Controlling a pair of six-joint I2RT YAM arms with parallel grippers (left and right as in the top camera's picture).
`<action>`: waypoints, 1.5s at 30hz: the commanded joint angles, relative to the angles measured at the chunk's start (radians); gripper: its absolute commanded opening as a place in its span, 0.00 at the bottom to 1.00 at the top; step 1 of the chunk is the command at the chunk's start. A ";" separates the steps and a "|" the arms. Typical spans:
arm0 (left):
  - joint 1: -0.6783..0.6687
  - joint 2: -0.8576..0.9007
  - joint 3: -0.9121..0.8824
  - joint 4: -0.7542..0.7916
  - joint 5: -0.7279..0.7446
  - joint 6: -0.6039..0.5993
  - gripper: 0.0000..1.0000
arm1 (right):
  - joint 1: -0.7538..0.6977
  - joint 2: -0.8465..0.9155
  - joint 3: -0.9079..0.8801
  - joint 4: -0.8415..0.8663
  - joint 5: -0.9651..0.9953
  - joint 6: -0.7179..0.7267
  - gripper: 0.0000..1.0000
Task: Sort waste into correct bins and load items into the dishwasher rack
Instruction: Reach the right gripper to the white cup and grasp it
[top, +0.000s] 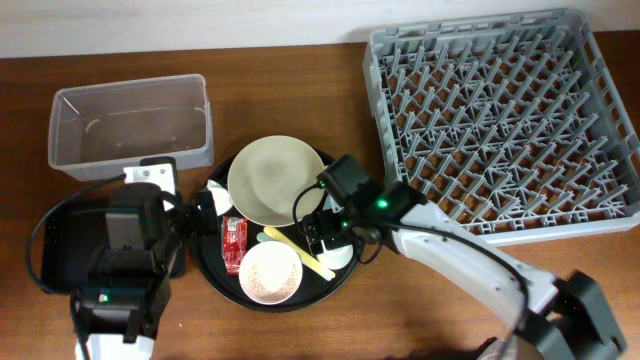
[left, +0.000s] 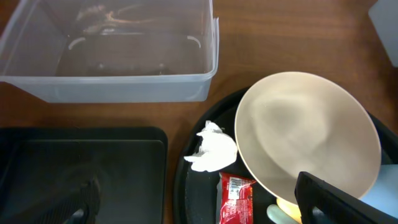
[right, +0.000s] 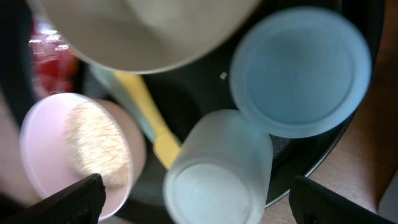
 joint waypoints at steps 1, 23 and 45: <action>0.003 0.028 0.023 0.003 -0.014 -0.015 1.00 | 0.005 0.028 0.018 -0.002 0.051 0.081 0.98; 0.003 0.104 0.023 0.008 0.008 -0.015 1.00 | 0.083 0.080 0.018 -0.045 0.124 0.107 0.87; 0.003 0.104 0.023 0.008 0.008 -0.015 1.00 | 0.083 0.081 0.018 -0.034 0.127 0.151 0.82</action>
